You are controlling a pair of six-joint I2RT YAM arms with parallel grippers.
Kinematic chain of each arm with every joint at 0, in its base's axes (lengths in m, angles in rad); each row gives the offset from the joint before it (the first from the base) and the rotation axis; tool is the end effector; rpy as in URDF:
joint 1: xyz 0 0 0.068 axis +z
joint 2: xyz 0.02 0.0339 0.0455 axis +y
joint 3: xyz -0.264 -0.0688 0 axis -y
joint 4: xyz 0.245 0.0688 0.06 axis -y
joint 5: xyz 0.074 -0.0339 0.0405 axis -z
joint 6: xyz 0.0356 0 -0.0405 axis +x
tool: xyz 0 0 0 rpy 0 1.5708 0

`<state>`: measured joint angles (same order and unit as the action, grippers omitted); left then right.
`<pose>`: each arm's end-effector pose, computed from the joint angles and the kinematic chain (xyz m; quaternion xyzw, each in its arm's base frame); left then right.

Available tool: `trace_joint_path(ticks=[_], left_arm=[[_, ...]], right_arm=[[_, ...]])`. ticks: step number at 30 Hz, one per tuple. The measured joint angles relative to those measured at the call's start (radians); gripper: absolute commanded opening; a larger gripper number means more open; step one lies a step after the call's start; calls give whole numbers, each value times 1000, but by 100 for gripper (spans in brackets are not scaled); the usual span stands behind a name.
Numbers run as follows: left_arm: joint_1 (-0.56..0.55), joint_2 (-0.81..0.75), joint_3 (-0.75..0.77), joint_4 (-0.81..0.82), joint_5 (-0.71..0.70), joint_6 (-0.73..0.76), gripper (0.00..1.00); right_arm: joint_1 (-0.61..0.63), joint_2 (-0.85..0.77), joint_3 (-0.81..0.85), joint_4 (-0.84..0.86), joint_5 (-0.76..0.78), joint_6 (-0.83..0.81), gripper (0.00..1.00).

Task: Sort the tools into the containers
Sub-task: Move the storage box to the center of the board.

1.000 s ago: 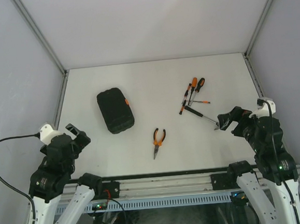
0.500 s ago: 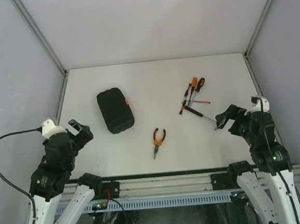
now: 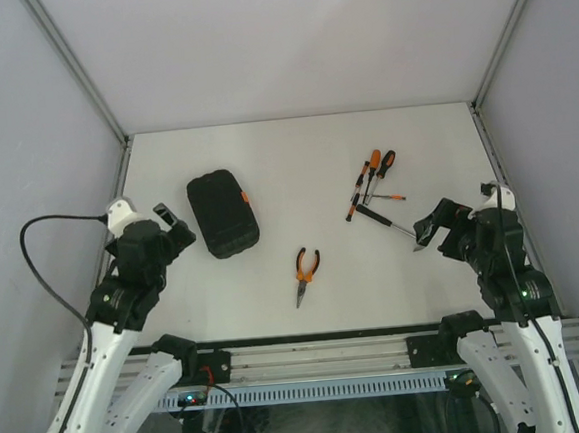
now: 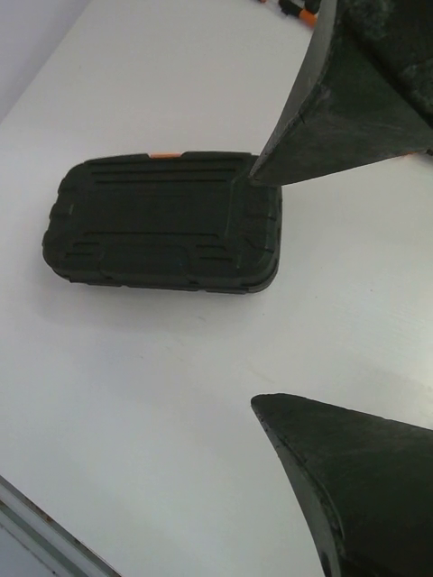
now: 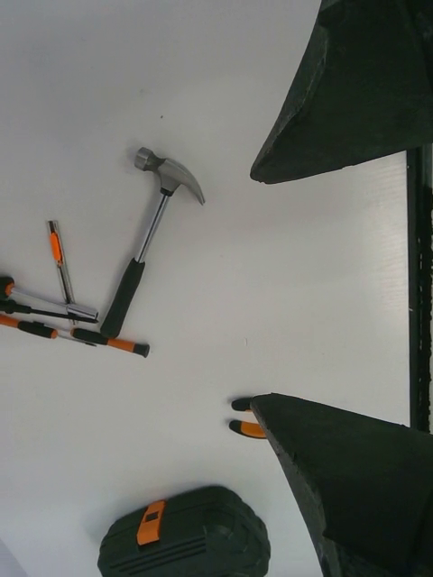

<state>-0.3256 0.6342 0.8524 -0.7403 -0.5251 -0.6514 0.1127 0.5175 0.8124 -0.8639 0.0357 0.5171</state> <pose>0.1236 -0.0229 0.3293 -0.2638 0.8038 -0.0285 0.5324 0.0994 0.0100 0.3137 0.1845 0.8574 0.1338 0.4614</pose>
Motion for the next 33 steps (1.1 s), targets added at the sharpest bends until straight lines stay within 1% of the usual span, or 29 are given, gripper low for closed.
trace_joint_path(ticks=[4,11,14,19,23,26,33], left_arm=[[42,91,-2,50,6,8,100],[294,216,-53,178,160,15,100],[351,291,-57,223,211,14,100],[365,397,-58,309,246,14,100],[368,508,-51,358,249,15,100],[369,583,-40,372,249,16,100],[372,704,18,433,278,47,100]], right_arm=[[-4,-26,-3,7,-31,2,97],[-14,-50,-24,20,-86,2,98],[-16,-45,-33,35,-140,-5,98],[-18,-21,-48,65,-246,-21,97],[-18,-19,-66,78,-299,-32,97],[-18,-24,-79,94,-320,-32,97],[-18,-26,-104,117,-384,-32,96]])
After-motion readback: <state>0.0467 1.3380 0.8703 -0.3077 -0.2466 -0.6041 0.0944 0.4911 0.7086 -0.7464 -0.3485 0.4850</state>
